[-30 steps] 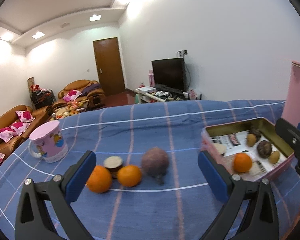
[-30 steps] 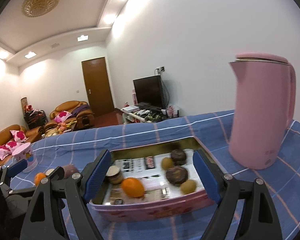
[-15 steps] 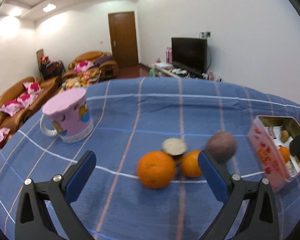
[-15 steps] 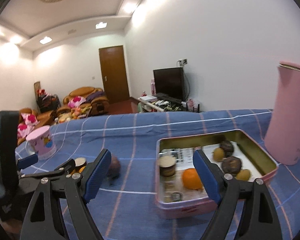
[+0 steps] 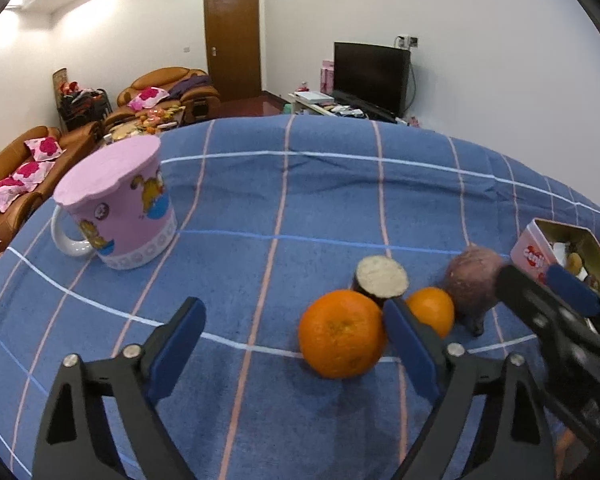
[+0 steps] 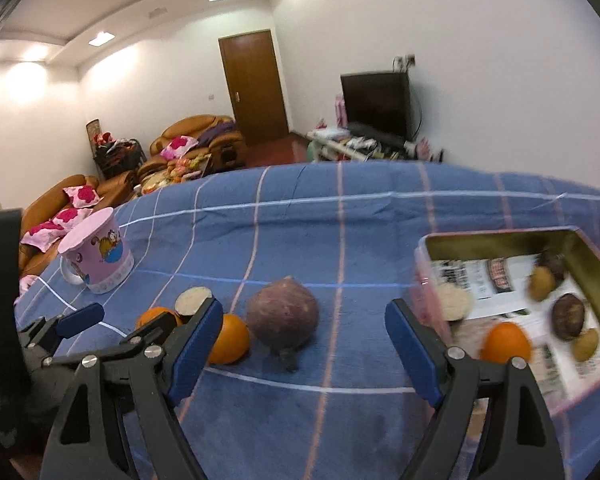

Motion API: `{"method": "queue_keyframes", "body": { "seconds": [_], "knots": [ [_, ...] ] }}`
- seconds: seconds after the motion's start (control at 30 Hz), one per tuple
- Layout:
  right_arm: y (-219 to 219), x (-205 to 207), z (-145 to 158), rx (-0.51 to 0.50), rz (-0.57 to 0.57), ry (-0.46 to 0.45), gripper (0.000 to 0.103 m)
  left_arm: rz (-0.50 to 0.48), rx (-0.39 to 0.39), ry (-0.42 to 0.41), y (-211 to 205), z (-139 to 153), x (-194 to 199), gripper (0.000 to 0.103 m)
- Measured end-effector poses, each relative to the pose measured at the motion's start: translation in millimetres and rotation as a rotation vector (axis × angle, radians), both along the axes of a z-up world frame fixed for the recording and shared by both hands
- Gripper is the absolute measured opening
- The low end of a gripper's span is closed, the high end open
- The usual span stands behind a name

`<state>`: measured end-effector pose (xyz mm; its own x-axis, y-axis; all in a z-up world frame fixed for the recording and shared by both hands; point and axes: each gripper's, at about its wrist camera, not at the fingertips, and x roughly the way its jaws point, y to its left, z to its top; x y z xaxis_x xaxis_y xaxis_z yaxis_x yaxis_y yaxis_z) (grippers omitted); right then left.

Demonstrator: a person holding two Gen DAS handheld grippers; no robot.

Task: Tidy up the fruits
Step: 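Grasp the large orange with the left tool while the right tool grasps the purple round fruit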

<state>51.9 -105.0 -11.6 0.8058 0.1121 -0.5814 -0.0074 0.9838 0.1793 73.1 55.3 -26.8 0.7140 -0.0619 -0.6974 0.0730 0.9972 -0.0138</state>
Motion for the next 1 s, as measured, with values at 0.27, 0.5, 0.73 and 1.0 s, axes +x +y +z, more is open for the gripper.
{"method": "queue_keyframes", "body": {
  "seconds": [0.27, 0.5, 0.73, 1.0],
  "knots": [
    [8.9, 25.0, -8.5, -0.018, -0.004, 0.072, 0.082, -0.039, -0.028, 0.116, -7.1, -11.2, 10.9, 0.069],
    [20.7, 42.1, -15.0, -0.083, 0.020, 0.135, 0.082, 0.035, -0.040, 0.100, 10.8, -8.4, 6.0, 0.059],
    [7.0, 47.3, -24.3, 0.002, 0.040, 0.188, 0.067, 0.077, -0.087, 0.099, 23.0, -8.9, 8.2, 0.049],
    [-0.4, 37.0, -25.0, 0.080, 0.075, 0.174, 0.051, 0.117, -0.119, 0.011, 35.3, -2.6, -3.8, 0.048]
  ]
}}
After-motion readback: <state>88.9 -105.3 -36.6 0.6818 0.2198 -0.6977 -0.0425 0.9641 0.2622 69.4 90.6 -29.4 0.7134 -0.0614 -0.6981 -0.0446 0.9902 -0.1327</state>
